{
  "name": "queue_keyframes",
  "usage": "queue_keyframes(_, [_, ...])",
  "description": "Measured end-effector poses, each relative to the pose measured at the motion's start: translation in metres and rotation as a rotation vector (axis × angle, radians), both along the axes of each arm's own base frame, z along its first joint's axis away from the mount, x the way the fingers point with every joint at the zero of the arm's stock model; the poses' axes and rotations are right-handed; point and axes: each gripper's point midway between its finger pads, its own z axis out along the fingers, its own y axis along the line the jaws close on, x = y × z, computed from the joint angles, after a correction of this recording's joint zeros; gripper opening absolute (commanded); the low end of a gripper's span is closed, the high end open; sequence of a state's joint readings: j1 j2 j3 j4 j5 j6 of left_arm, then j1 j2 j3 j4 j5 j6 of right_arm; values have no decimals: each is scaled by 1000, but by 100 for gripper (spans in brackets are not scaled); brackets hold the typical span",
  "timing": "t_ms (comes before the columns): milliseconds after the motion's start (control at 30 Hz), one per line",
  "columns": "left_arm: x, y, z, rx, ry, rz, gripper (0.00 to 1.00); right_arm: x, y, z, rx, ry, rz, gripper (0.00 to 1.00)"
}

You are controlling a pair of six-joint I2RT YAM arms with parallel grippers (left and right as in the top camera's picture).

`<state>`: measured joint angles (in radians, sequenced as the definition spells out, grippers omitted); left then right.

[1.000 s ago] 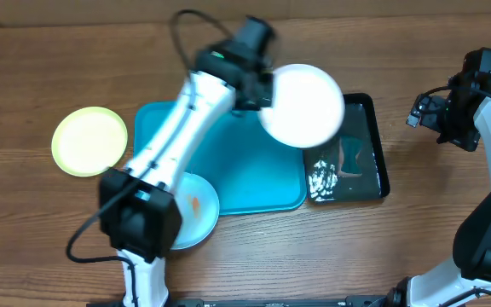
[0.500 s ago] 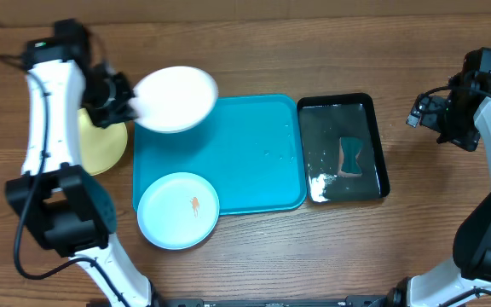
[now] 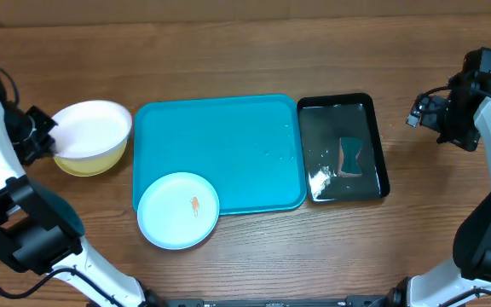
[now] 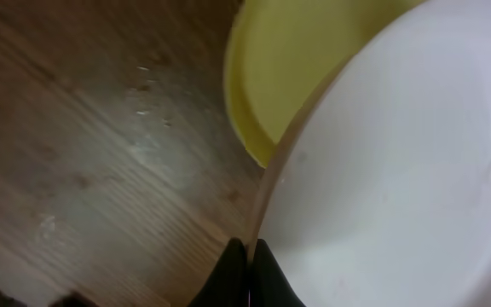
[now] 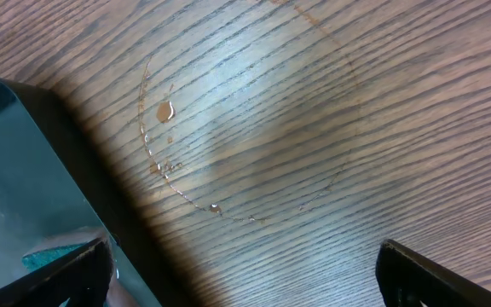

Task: Clean dirty plates on tray and stack at the side
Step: 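Lift the white plate with the left gripper and carry it left, then lower the white plate onto the yellow plate and release it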

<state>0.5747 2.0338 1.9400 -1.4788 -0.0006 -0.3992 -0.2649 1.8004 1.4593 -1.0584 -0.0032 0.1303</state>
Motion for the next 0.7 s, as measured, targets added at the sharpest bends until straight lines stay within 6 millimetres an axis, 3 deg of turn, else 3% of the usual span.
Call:
queue_keyframes(200, [-6, 13, -5, 55, 25, 46, 4, 0, 0, 0, 0, 0, 0, 100])
queue_keyframes(500, [5, 19, -43, 88, -2, 66, 5, 0, 0, 0, 0, 0, 0, 100])
queue_keyframes(600, [9, 22, -46, 100, -19, 70, 22, 0, 0, 0, 0, 0, 0, 100])
queue_keyframes(700, [16, 26, -45, 115, -45, 69, 57, 0, 0, 0, 0, 0, 0, 100])
